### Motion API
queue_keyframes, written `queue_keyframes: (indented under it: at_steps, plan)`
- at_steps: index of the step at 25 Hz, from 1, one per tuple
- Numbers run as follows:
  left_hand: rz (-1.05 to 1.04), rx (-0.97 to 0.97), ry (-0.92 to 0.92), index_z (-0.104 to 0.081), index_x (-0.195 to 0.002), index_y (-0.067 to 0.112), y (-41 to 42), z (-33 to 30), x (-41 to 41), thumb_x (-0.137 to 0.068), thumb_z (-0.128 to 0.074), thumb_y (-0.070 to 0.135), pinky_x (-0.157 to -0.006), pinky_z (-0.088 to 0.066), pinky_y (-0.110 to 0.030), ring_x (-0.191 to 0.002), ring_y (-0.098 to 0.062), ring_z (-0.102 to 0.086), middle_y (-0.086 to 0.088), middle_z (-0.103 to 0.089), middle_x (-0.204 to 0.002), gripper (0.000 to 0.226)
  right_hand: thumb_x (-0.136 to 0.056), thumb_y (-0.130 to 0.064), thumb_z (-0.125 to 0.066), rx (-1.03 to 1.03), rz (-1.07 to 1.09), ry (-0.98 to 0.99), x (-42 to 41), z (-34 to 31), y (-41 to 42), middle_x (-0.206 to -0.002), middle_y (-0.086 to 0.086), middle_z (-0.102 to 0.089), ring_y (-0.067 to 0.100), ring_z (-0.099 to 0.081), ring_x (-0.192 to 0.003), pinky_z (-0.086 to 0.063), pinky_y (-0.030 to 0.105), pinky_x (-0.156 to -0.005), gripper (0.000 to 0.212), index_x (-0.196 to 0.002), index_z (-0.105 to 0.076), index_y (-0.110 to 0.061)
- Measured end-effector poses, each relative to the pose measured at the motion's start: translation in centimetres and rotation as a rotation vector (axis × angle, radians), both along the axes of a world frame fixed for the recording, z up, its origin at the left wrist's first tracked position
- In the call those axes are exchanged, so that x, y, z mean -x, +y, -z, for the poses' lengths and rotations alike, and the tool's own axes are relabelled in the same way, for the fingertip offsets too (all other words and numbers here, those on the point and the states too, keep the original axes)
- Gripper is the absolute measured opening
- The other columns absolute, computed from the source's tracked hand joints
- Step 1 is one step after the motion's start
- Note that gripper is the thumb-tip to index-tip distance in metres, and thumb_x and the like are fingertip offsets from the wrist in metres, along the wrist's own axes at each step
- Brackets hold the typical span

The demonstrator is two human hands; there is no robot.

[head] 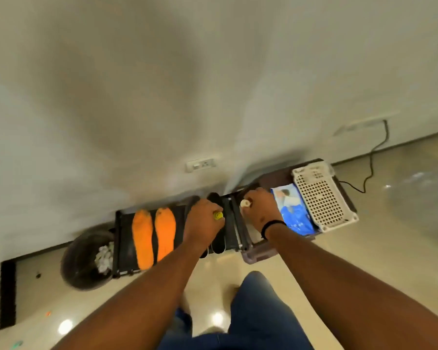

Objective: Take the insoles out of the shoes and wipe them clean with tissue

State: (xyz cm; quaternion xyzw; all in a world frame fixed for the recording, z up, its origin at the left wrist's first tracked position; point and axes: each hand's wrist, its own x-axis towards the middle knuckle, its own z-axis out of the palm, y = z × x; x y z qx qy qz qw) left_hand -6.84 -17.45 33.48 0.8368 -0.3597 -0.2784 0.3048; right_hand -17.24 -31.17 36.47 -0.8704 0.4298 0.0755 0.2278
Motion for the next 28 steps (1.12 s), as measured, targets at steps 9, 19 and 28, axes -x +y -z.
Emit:
queue_keyframes:
  at_steps: [9, 19, 28]
  plan:
    - [0.064, -0.091, 0.111, -0.078, -0.103, 0.014, -23.4, 4.6, 19.7, -0.081, -0.072, 0.012, -0.089, -0.051, -0.035, -0.101, -0.024, -0.065, -0.009, -0.067, -0.111, 0.022, -0.080, -0.018, -0.067, -0.043, 0.311, -0.071, 20.9, 4.7, -23.0, -0.094, 0.010, -0.068, 0.030, -0.063, -0.088, -0.050, 0.030, -0.073, 0.011, -0.085, -0.072, -0.010]
    - [-0.036, -0.297, 0.115, -0.074, -0.110, 0.013, -36.1, 15.0, 31.3, -0.084, -0.077, 0.014, -0.089, -0.053, -0.035, -0.104, -0.024, -0.062, -0.008, -0.063, -0.116, 0.026, -0.080, -0.023, -0.067, 0.037, -0.026, 0.202, 31.2, 16.7, -32.6, -0.086, 0.009, -0.066, 0.033, -0.057, -0.096, -0.047, 0.037, -0.075, 0.009, -0.083, -0.070, -0.015]
    - [0.106, -0.413, -0.057, -0.069, -0.105, 0.010, -38.6, 19.6, 32.3, -0.090, -0.066, 0.010, -0.089, -0.054, -0.036, -0.102, -0.027, -0.062, -0.011, -0.062, -0.111, 0.015, -0.082, -0.021, -0.069, 0.073, -0.190, 0.247, 31.3, 22.1, -33.8, -0.085, 0.006, -0.069, 0.031, -0.057, -0.091, -0.050, 0.040, -0.083, 0.008, -0.087, -0.070, -0.014]
